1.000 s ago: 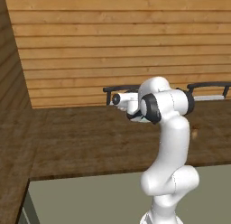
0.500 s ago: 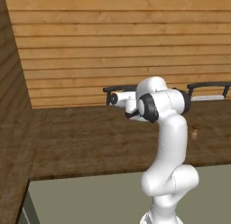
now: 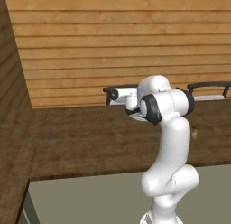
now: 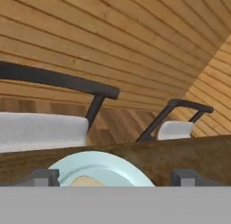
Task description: Start the toaster. Once the lever pops up, take the bread to the plate on the dining counter.
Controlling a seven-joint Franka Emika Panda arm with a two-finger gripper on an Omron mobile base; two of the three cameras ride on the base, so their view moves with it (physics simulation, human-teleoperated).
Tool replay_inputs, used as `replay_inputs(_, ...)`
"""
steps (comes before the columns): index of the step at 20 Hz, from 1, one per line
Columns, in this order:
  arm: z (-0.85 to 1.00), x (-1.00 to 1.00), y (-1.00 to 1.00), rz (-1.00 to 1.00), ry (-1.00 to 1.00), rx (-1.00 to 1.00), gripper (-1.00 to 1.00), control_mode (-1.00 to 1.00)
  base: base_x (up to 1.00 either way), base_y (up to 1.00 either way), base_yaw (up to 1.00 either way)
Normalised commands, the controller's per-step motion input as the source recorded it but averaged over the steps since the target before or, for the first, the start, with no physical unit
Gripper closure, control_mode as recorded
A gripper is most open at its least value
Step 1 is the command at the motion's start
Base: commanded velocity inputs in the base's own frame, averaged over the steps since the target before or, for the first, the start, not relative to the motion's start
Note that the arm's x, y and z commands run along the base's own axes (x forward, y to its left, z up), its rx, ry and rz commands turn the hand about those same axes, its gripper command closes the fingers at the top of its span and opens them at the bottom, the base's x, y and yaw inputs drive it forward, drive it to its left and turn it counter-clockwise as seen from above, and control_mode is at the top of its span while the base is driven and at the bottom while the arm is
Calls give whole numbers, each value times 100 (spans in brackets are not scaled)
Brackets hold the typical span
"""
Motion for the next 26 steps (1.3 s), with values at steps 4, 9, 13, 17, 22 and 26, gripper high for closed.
replay_inputs(4, 99, -10, 3, 10, -14, 26, -100, -100, 0, 0, 0)
replay_inputs(9, 100, -72, -2, 12, -3, 44, -100, -100, 0, 0, 0)
replay_inputs(13, 86, -100, 0, 5, 0, 54, -100, -100, 0, 0, 0)
replay_inputs(17, 60, -100, 0, 5, -3, 54, -100, -100, 0, 0, 0)
replay_inputs(22, 56, -100, 0, 8, 0, 44, -100, -100, 0, 0, 0)
replay_inputs(26, 34, -100, 0, 11, 8, 34, -100, -100, 0, 0, 0)
